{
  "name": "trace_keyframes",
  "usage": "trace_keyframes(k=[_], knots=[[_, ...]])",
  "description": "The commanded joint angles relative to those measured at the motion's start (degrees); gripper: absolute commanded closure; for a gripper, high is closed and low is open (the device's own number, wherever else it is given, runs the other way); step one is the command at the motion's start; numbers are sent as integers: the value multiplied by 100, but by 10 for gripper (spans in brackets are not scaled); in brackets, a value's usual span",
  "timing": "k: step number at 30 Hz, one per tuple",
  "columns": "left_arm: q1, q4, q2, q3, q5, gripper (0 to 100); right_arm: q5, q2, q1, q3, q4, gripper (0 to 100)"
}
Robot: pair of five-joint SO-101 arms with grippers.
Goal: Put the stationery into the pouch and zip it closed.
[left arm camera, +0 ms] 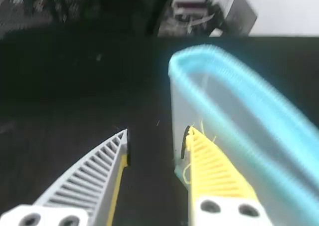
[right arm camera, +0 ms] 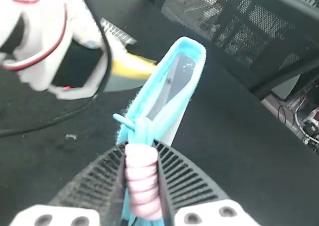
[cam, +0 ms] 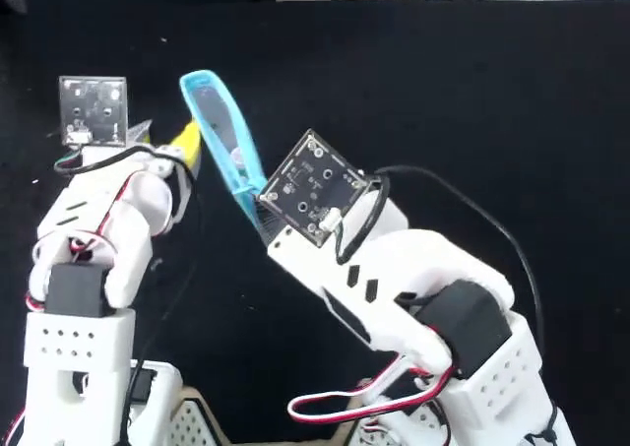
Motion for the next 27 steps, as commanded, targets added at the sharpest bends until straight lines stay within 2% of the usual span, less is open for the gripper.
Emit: trace_keyframes(k=[1,6,9,11,14,18,21,27], knots=[[-330,1134,-598,-321,35,812,0,-136,-88,-207,-352,988],[-321,2198,-1960,-330,26,808,9,-136,-88,127,-712,988],[-321,2277,-2708,-40,26,803,18,-136,-88,330,-914,988],[-295,2330,-3112,180,26,766,18,-136,-88,391,-985,988],[251,2558,-3543,514,26,733,9,-136,-88,400,-1055,988],[1508,2927,-3886,673,18,734,9,-136,-88,382,-1055,988],[1991,2884,-3938,673,62,734,9,-136,-97,409,-1046,988],[2079,2084,-3877,1349,35,737,18,-136,-105,400,-1020,988]])
